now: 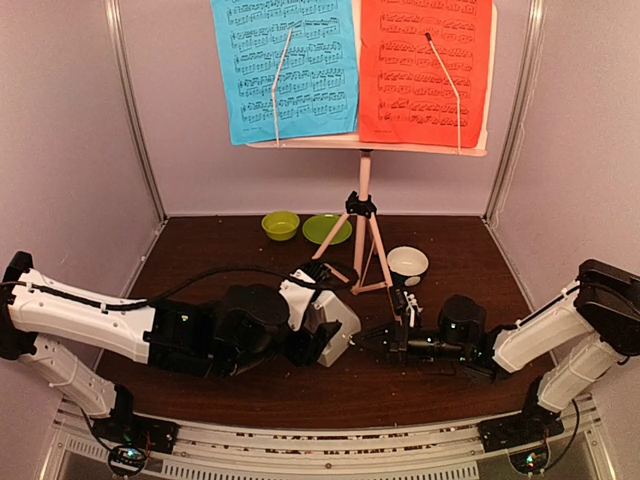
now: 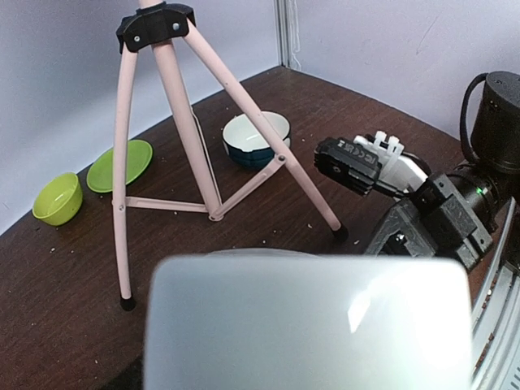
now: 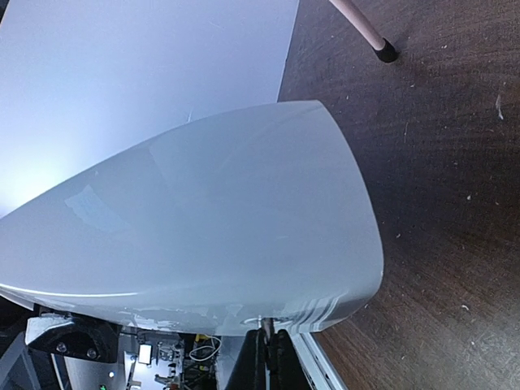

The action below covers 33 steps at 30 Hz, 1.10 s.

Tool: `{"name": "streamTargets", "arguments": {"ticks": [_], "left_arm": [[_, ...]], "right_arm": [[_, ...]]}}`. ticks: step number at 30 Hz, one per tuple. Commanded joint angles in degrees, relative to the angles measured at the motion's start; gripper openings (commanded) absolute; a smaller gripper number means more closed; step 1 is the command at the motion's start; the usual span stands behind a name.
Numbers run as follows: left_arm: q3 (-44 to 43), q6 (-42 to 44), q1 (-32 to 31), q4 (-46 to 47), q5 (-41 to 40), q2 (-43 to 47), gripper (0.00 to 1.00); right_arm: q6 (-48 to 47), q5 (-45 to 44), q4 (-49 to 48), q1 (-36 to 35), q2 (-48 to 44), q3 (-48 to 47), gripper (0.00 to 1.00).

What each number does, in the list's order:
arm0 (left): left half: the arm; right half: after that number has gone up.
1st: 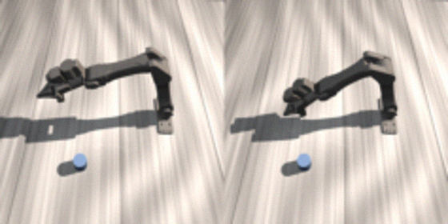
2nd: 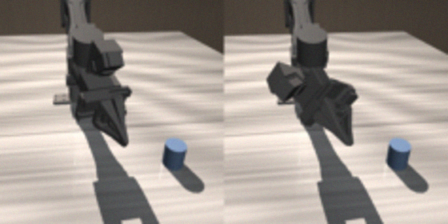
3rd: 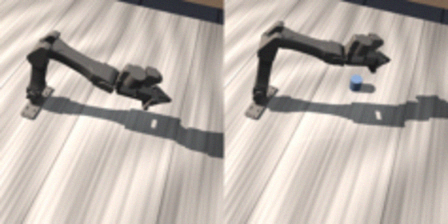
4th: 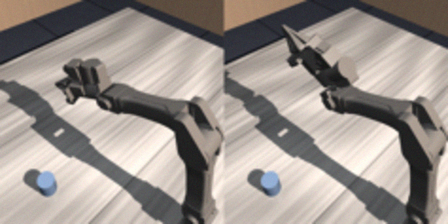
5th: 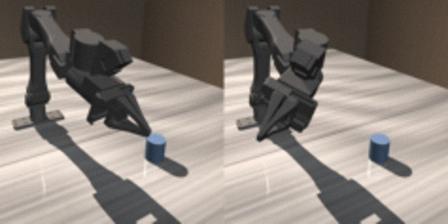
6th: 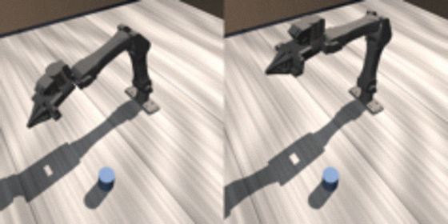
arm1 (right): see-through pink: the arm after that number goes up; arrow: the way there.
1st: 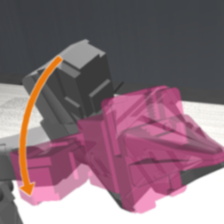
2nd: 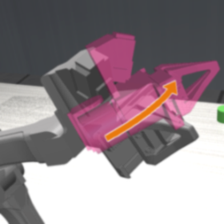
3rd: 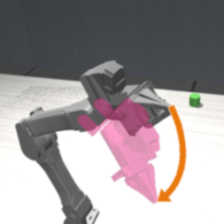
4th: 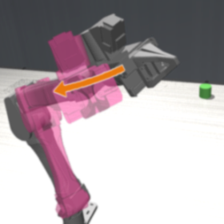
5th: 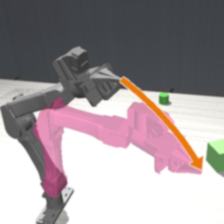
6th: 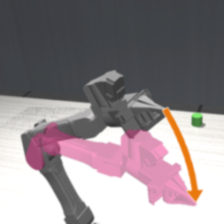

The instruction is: Set up the instrument practice props

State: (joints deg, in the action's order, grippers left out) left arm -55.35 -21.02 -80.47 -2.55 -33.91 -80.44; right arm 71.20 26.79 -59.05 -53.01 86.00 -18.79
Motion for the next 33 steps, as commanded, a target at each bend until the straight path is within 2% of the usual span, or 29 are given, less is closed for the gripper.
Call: {"name": "streamTargets", "arguments": {"ticks": [1, 22, 27, 31, 33], "left_arm": [[0.07, 0.89, -1.95, 8.35, 0.27, 3.1, 0.11], [3.03, 1.24, -3.27, 12.76, -1.49, 6.13, 0.11], [3.63, 0.15, -3.46, 13.78, -2.83, 6.53, 0.1], [-0.94, -1.35, -3.46, 7.2, -4.33, 3.57, 0.1], [-3.52, -2.94, -3.28, 3.65, -4.77, 1.45, 0.09]], "right_arm": [[8.88, -3.5, -9.55, 1.84, 2.67, 1.2, 0.0], [29.01, -8.14, -31.56, 2.72, 16.29, 4.68, 0.0], [28.88, -7.28, -30.92, 2.7, 16.0, 3.23, 0.0], [24.87, -6.24, -25.56, 2.85, 12.83, 2.67, 0.0], [20.95, -5.51, -20.55, 2.88, 10.18, 2.25, 0.2]]}}
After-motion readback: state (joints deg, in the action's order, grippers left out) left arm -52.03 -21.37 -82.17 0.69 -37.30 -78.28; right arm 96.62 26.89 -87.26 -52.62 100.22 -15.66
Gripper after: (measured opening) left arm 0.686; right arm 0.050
